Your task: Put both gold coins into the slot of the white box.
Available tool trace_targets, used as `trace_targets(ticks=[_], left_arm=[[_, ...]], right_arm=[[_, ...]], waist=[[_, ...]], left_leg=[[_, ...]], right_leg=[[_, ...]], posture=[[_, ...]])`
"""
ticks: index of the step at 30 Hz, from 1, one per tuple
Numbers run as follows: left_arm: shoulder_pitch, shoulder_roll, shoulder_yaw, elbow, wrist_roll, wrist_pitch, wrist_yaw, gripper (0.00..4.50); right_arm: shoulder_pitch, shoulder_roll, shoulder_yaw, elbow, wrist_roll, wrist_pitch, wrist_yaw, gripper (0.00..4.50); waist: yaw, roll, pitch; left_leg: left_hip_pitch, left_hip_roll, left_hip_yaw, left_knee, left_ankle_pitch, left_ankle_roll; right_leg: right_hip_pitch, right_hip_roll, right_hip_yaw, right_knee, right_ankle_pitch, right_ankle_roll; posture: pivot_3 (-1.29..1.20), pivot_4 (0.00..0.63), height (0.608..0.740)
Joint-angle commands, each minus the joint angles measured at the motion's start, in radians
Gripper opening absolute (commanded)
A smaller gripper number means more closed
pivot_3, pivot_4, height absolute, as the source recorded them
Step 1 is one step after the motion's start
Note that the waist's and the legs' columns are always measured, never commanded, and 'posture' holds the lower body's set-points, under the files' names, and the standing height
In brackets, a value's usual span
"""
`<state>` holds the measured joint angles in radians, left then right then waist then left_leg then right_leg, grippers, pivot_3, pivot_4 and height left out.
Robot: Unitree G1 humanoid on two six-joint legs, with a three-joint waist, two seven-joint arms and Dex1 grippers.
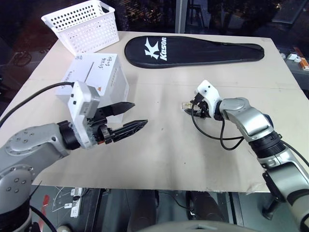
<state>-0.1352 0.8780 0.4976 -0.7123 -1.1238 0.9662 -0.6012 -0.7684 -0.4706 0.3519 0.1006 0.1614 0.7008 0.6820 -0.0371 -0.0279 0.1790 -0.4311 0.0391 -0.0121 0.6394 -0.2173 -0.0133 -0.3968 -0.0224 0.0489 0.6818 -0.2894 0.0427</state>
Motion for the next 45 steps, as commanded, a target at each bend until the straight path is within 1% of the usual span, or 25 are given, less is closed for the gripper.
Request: trace_targets(ticks=[1,10,13,16,17,24,27,29,32,35,38,42,45], left_arm=[[0.001,0.012,-0.002,-0.026,-0.014,-0.035,0.01,3.65],[0.007,0.017,-0.008,-0.026,-0.027,-0.054,0.028,3.65],[0.009,0.018,-0.013,-0.027,-0.029,-0.061,0.034,3.72],[0.012,0.021,-0.015,-0.027,-0.03,-0.067,0.038,3.72],[0.013,0.022,-0.015,-0.027,-0.031,-0.069,0.04,3.72],[0.02,0.02,-0.018,-0.02,-0.046,-0.076,0.054,3.72],[0.016,-0.003,-0.024,0.002,-0.098,-0.069,0.094,3.72],[0.003,-0.015,-0.031,0.027,-0.134,-0.067,0.115,3.72],[-0.037,-0.032,-0.056,0.082,-0.199,-0.063,0.135,3.72],[-0.089,-0.043,-0.099,0.123,-0.248,-0.06,0.134,2.83],[-0.162,-0.066,-0.169,0.155,-0.235,-0.065,0.14,1.5],[-0.233,-0.091,-0.23,0.192,-0.227,-0.061,0.117,1.5],[-0.279,-0.106,-0.259,0.216,-0.234,-0.058,0.106,1.5]], right_arm=[[-0.023,0.005,-0.035,-0.011,-0.013,-0.004,0.007,2.39],[-0.027,0.021,-0.057,-0.005,-0.018,0.01,0.019,2.39],[-0.03,0.026,-0.057,0.01,-0.023,0.007,0.02,1.56],[-0.031,0.028,-0.055,0.022,-0.026,0.005,0.026,0.19],[-0.031,0.027,-0.054,0.024,-0.027,0.003,0.028,0.03],[-0.028,0.021,-0.065,0.014,-0.028,0.003,0.041,0.03],[-0.021,0.005,-0.1,-0.045,0.011,0.031,0.072,0.03],[-0.012,-0.003,-0.15,-0.114,0.085,0.064,0.119,0.03],[0.004,-0.016,-0.251,-0.269,0.264,0.162,0.205,0.03],[-0.002,-0.018,-0.336,-0.399,0.438,0.294,0.229,0.0],[-0.012,-0.022,-0.373,-0.499,0.543,0.376,0.205,0.0],[-0.032,-0.003,-0.4,-0.551,0.633,0.429,0.151,0.0],[-0.038,0.001,-0.399,-0.564,0.668,0.442,0.12,0.0]], waist=[[0.0,0.0,0.0],[-0.001,0.0,0.0],[-0.001,0.0,0.0],[-0.001,0.0,0.0],[-0.001,0.0,0.0],[-0.001,0.0,0.0],[0.0,0.0,0.0],[0.0,0.0,0.0],[0.002,0.0,0.0],[0.003,0.0,0.0],[0.003,0.0,0.0],[0.001,0.0,0.0],[0.0,0.0,0.0]], left_leg=[[0.0,0.0,0.0,0.0,0.0,0.0],[0.0,0.0,0.0,0.0,0.0,0.0],[0.0,0.0,0.0,0.0,0.0,0.0],[0.0,0.0,0.0,0.0,0.0,0.0],[0.0,0.0,0.0,0.0,0.0,0.0],[0.0,0.0,0.0,0.0,0.0,0.0],[0.0,0.0,0.0,0.0,0.0,0.0],[0.0,0.0,0.0,0.001,0.0,0.0],[0.0,0.0,-0.001,0.001,0.0,0.0],[0.0,0.0,-0.004,0.002,0.0,0.0],[0.0,0.0,-0.008,0.003,0.0,0.0],[0.0,-0.001,-0.01,0.008,0.0,0.001],[0.0,-0.001,-0.01,0.01,0.0,0.001]], right_leg=[[0.0,0.0,0.0,0.0,0.0,0.0],[0.0,0.0,0.0,0.0,0.0,0.0],[0.0,0.0,0.0,0.0,0.0,0.0],[0.0,0.0,0.0,0.0,0.0,0.0],[0.0,0.0,0.0,0.0,0.0,0.0],[0.0,0.0,0.0,0.001,0.0,0.0],[0.0,0.0,0.0,0.001,0.0,0.0],[0.0,0.0,0.0,0.001,0.0,0.0],[0.0,0.0,-0.001,0.001,0.0,0.0],[0.001,0.0,-0.002,0.001,0.0,0.0],[0.002,0.0,-0.003,0.002,0.0,0.0],[0.002,0.001,-0.003,0.007,0.0,0.0],[0.002,0.002,-0.003,0.012,0.0,0.0]], posture=[[0.0,0.15,0.74],[0.0,0.15,0.74],[0.0,0.15,0.74],[0.0,0.15,0.74],[0.0,0.15,0.74],[0.0,0.15,0.74],[0.0,0.15,0.74],[0.0,0.15,0.74],[0.0,0.15,0.74],[0.0,0.15,0.74],[0.0,0.15,0.74],[0.0,0.15,0.74],[0.0,0.15,0.74]])
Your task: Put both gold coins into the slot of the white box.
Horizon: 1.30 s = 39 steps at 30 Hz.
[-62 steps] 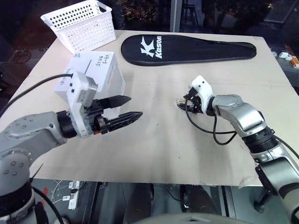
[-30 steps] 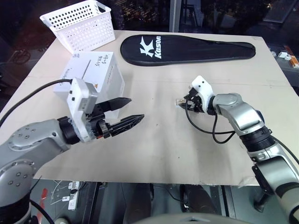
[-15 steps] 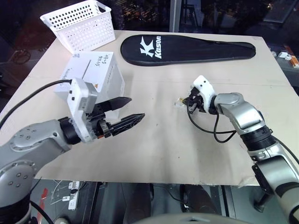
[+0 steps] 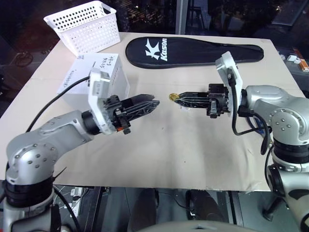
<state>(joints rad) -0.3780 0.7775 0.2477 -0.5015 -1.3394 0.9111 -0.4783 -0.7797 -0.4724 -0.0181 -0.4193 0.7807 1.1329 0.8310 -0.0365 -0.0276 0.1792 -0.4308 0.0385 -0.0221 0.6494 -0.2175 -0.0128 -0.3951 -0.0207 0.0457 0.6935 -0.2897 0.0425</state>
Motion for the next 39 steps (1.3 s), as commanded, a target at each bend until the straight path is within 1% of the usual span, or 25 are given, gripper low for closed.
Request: trace_targets(ticks=[1,9,12,13,14,25,31,35,38,39], left_arm=[[-0.047,-0.009,-0.014,0.009,-0.024,0.0,-0.018,1.5],[-0.069,-0.027,-0.021,0.01,-0.06,0.015,-0.009,1.5],[-0.059,-0.027,-0.019,-0.008,-0.071,0.017,-0.002,0.67],[-0.055,-0.027,-0.018,-0.012,-0.073,0.017,-0.001,0.18],[-0.053,-0.027,-0.016,-0.014,-0.077,0.016,0.0,0.08],[-0.024,-0.021,-0.01,-0.027,-0.101,0.012,-0.009,0.08],[-0.007,-0.008,0.0,-0.027,-0.162,0.026,-0.025,0.08],[0.0,-0.001,0.027,-0.015,-0.196,0.019,-0.005,0.08],[0.008,0.015,0.066,-0.001,-0.261,0.014,0.029,0.0],[0.012,0.024,0.084,0.006,-0.292,0.01,0.046,0.0]], right_arm=[[-0.027,0.003,-0.027,-0.046,0.057,0.01,-0.039,0.0],[-0.029,0.005,-0.014,-0.058,0.118,0.004,-0.08,0.0],[-0.038,0.011,-0.012,-0.054,0.147,0.007,-0.09,0.0],[-0.04,0.011,-0.01,-0.053,0.154,0.008,-0.092,0.0],[-0.042,0.013,-0.007,-0.055,0.165,0.01,-0.092,0.0],[-0.044,0.023,0.019,-0.054,0.193,0.004,-0.093,0.0],[-0.039,0.022,0.021,-0.058,0.193,-0.01,-0.088,0.0],[-0.031,0.023,0.013,-0.058,0.182,-0.056,-0.077,0.0],[-0.025,0.02,0.0,-0.046,0.178,-0.072,-0.089,0.94],[-0.021,0.015,0.0,-0.047,0.175,-0.077,-0.088,1.42]], waist=[[-0.001,0.0,0.0],[-0.001,0.0,0.0],[-0.001,0.0,0.0],[-0.001,0.0,0.0],[-0.001,0.0,0.0],[-0.001,0.0,0.0],[-0.001,0.0,0.0],[-0.001,0.0,0.0],[-0.001,0.0,0.0],[-0.001,0.0,0.0]], left_leg=[[0.0,0.0,0.0,0.0,0.0,0.0],[0.0,0.0,-0.001,0.001,0.0,0.0],[0.0,0.0,-0.001,0.001,0.0,0.0],[0.0,0.0,-0.001,0.001,0.0,0.0],[0.0,0.0,-0.001,0.001,0.0,0.0],[0.0,0.0,-0.001,0.001,0.0,0.0],[0.0,0.0,-0.001,0.001,0.0,0.0],[0.0,0.0,-0.001,0.001,0.0,0.0],[0.0,0.0,-0.001,0.001,0.0,0.0],[0.0,0.001,-0.001,0.001,0.0,0.0]], right_leg=[[0.0,0.001,0.0,0.001,0.0,0.0],[0.0,0.001,0.0,0.002,0.0,0.0],[0.0,0.001,0.0,0.002,0.0,0.0],[0.0,0.001,0.0,0.002,0.0,0.0],[0.0,0.001,0.0,0.002,0.0,0.0],[0.0,0.001,0.0,0.001,0.0,0.0],[0.0,0.001,0.0,0.001,0.0,0.0],[0.0,0.001,0.0,0.001,0.0,0.0],[0.0,0.001,0.0,0.001,0.0,0.0],[0.0,0.001,0.0,0.001,0.0,0.0]], posture=[[0.0,0.15,0.74],[0.0,0.15,0.74],[0.0,0.15,0.74],[0.0,0.15,0.74],[0.0,0.15,0.74],[0.0,0.15,0.74],[0.0,0.15,0.74],[0.0,0.15,0.74],[0.0,0.15,0.74],[0.0,0.15,0.74]])
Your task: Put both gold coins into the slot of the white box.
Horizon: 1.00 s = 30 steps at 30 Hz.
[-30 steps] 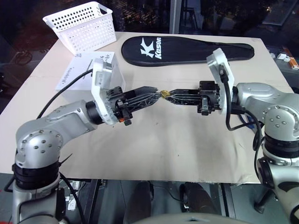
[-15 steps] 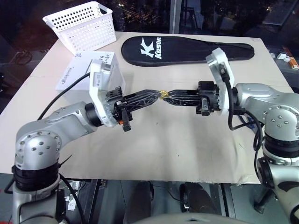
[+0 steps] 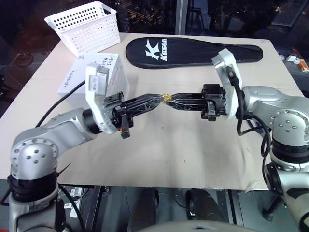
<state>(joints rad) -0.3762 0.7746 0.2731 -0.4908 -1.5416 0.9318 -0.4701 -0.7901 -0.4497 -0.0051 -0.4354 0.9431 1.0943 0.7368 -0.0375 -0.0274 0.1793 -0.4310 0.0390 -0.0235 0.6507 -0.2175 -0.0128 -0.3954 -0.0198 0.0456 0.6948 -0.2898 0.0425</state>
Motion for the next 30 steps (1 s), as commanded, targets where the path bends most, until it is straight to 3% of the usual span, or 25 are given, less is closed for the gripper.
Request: trace_targets(ticks=[1,6,12,15,16,18,24,30], left_arm=[[0.016,0.035,0.075,0.003,-0.127,-0.017,0.059,0.0],[0.068,0.091,0.172,0.028,-0.242,-0.043,0.151,0.0],[0.068,0.157,0.305,0.109,-0.223,-0.121,0.341,0.0],[0.001,0.345,0.25,0.19,0.075,-0.081,0.515,0.0],[-0.014,0.372,0.236,0.209,0.113,-0.072,0.531,0.0],[-0.09,0.413,0.183,0.309,0.051,0.012,0.538,0.0],[-0.233,0.411,0.082,0.435,0.096,0.157,0.573,0.0],[-0.335,0.327,0.06,0.554,0.098,0.258,0.637,0.0]], right_arm=[[-0.007,-0.013,-0.013,-0.032,0.012,-0.044,0.009,1.89],[0.004,-0.039,-0.005,-0.038,-0.034,-0.106,0.009,4.39],[0.014,-0.092,0.012,-0.049,-0.156,-0.263,0.045,4.46],[0.015,-0.154,-0.043,-0.049,-0.204,-0.381,0.109,4.46],[0.013,-0.161,-0.046,-0.044,-0.207,-0.395,0.118,4.46],[0.006,-0.17,-0.032,-0.031,-0.234,-0.426,0.121,4.46],[0.008,-0.173,-0.016,-0.013,-0.28,-0.477,0.117,4.46],[0.037,-0.161,-0.006,-0.028,-0.297,-0.493,0.099,4.46]], waist=[[-0.001,0.0,0.0],[0.0,0.0,0.0],[0.004,0.001,0.0],[0.006,-0.001,0.002],[0.008,0.0,0.002],[0.009,0.0,0.002],[0.012,0.0,0.002],[0.015,0.0,0.002]], left_leg=[[0.0,0.0,0.0,0.0,0.0,0.0],[0.0,0.0,0.0,0.0,0.0,0.0],[0.0,0.0,0.0,0.0,0.0,0.0],[-0.001,0.0,0.0,0.0,0.0,0.0],[-0.001,0.0,0.0,0.0,0.0,0.0],[0.0,0.0,0.001,-0.001,0.0,0.0],[-0.001,0.0,0.004,-0.001,0.0,0.0],[-0.001,0.0,0.004,-0.001,0.0,0.0]], right_leg=[[0.0,0.0,0.0,0.0,0.0,0.0],[0.0,0.0,0.0,0.0,0.0,0.0],[0.0,0.0,0.0,0.0,0.0,0.0],[0.0,0.0,-0.001,-0.001,0.0,0.0],[0.0,0.001,-0.001,-0.001,0.0,0.0],[0.0,0.0,0.0,-0.001,0.0,0.0],[-0.001,0.0,-0.001,-0.001,0.0,0.0],[-0.001,-0.001,-0.001,-0.001,0.0,0.0]], posture=[[0.0,0.15,0.74],[0.0,0.15,0.74],[0.0,0.15,0.74],[0.0,0.15,0.74],[0.0,0.15,0.74],[0.0,0.15,0.74],[0.0,0.15,0.74],[0.0,0.15,0.74]])
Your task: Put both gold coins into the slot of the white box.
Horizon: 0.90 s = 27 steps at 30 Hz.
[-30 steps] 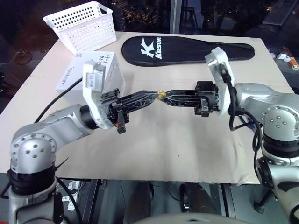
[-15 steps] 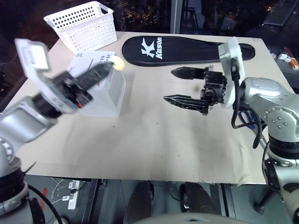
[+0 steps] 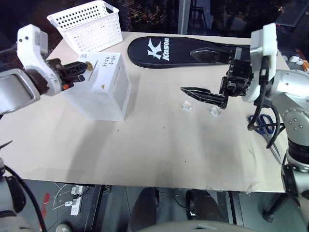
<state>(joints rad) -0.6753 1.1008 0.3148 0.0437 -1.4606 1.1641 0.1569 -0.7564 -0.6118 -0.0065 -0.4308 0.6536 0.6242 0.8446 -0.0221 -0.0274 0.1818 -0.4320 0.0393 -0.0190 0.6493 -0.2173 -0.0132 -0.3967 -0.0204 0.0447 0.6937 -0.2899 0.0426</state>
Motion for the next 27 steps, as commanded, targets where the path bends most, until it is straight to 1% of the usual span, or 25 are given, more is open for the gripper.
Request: trace_targets(ticks=[1,5,10,15,18,19,21,22,23,24,25,27], left_arm=[[-0.044,-0.004,0.003,0.029,0.047,0.037,0.002,0.0],[-0.078,-0.025,-0.007,0.061,0.129,0.073,0.012,0.0],[-0.108,-0.034,0.001,0.067,0.223,0.098,-0.021,0.0],[-0.132,-0.062,-0.026,0.013,0.287,0.133,-0.061,0.0],[-0.14,-0.08,-0.016,-0.008,0.329,0.146,-0.068,0.0],[-0.141,-0.085,-0.008,-0.016,0.344,0.148,-0.066,0.55],[-0.144,-0.078,0.015,-0.051,0.355,0.147,-0.092,1.19],[-0.149,-0.082,0.039,-0.065,0.347,0.142,-0.103,1.7],[-0.154,-0.079,0.052,-0.085,0.346,0.13,-0.127,2.06],[-0.161,-0.072,0.056,-0.115,0.352,0.109,-0.159,2.64],[-0.169,-0.07,0.059,-0.145,0.353,0.09,-0.193,2.64],[-0.203,-0.087,0.077,-0.187,0.309,0.095,-0.23,2.64]], right_arm=[[0.013,0.001,-0.005,-0.041,-0.009,-0.021,-0.014,4.46],[0.037,-0.002,-0.008,-0.066,-0.01,-0.013,-0.028,4.46],[0.051,-0.009,-0.013,-0.079,-0.007,-0.01,-0.035,4.46],[0.051,-0.006,-0.008,-0.085,-0.006,-0.008,-0.042,4.46],[0.049,-0.003,-0.008,-0.085,-0.006,-0.014,-0.041,4.46],[0.049,-0.001,-0.008,-0.085,-0.005,-0.017,-0.04,4.5],[0.051,-0.001,-0.009,-0.09,-0.006,-0.032,-0.031,4.5],[0.054,-0.002,-0.01,-0.094,-0.006,-0.036,-0.029,4.5],[0.057,-0.003,-0.011,-0.097,-0.006,-0.038,-0.028,4.5],[0.061,-0.005,-0.012,-0.097,-0.006,-0.04,-0.027,4.5],[0.064,-0.007,-0.014,-0.098,-0.007,-0.04,-0.026,4.5],[0.07,-0.013,-0.02,-0.097,-0.008,-0.041,-0.025,4.5]], waist=[[0.001,0.0,0.0],[0.005,0.0,0.0],[0.003,0.0,0.0],[0.002,0.0,0.0],[0.003,0.0,0.0],[0.003,0.0,0.0],[0.003,0.0,0.0],[0.003,0.0,0.0],[0.003,0.0,0.0],[0.004,0.0,0.0],[0.005,0.0,0.0],[0.007,-0.001,0.0]], left_leg=[[0.0,0.0,0.0,0.0,0.0,0.0],[0.0,0.0,0.001,0.0,0.0,0.0],[0.001,0.0,0.001,0.0,0.0,0.0],[0.001,0.0,0.001,0.0,0.0,0.0],[0.001,0.0,0.001,0.0,0.0,-0.001],[0.001,0.0,0.001,0.0,0.0,-0.001],[0.001,0.0,0.001,0.0,0.0,-0.001],[0.001,0.0,0.001,0.0,0.0,-0.001],[0.001,0.0,0.001,0.0,0.0,-0.001],[0.0,0.0,0.001,0.0,0.0,-0.001],[0.0,0.0,0.001,0.0,0.0,-0.001],[0.0,0.0,0.001,0.0,0.0,-0.001]], right_leg=[[0.0,0.0,0.0,0.0,0.0,0.0],[0.0,0.0,0.0,0.0,0.0,0.0],[0.0,0.0,0.0,0.001,0.0,0.0],[0.0,0.0,0.001,0.001,0.0,0.0],[0.0,0.0,0.001,0.001,0.0,0.0],[0.0,0.0,0.001,0.001,0.0,0.0],[0.0,0.0,0.001,0.001,0.0,0.0],[0.0,0.0,0.001,0.001,0.0,0.0],[0.0,0.0,0.001,0.001,0.0,0.0],[0.0,0.0,0.0,0.001,0.0,0.0],[0.0,0.0,0.0,0.001,0.0,0.0],[0.0,0.0,0.0,0.0,0.0,0.0]], posture=[[0.0,0.15,0.74],[0.0,0.15,0.74],[0.0,0.15,0.74],[0.0,0.15,0.74],[0.0,0.15,0.74],[0.0,0.15,0.74],[0.0,0.15,0.74],[0.0,0.15,0.74],[0.0,0.15,0.74],[0.0,0.15,0.74],[0.0,0.15,0.74],[0.0,0.15,0.74]])
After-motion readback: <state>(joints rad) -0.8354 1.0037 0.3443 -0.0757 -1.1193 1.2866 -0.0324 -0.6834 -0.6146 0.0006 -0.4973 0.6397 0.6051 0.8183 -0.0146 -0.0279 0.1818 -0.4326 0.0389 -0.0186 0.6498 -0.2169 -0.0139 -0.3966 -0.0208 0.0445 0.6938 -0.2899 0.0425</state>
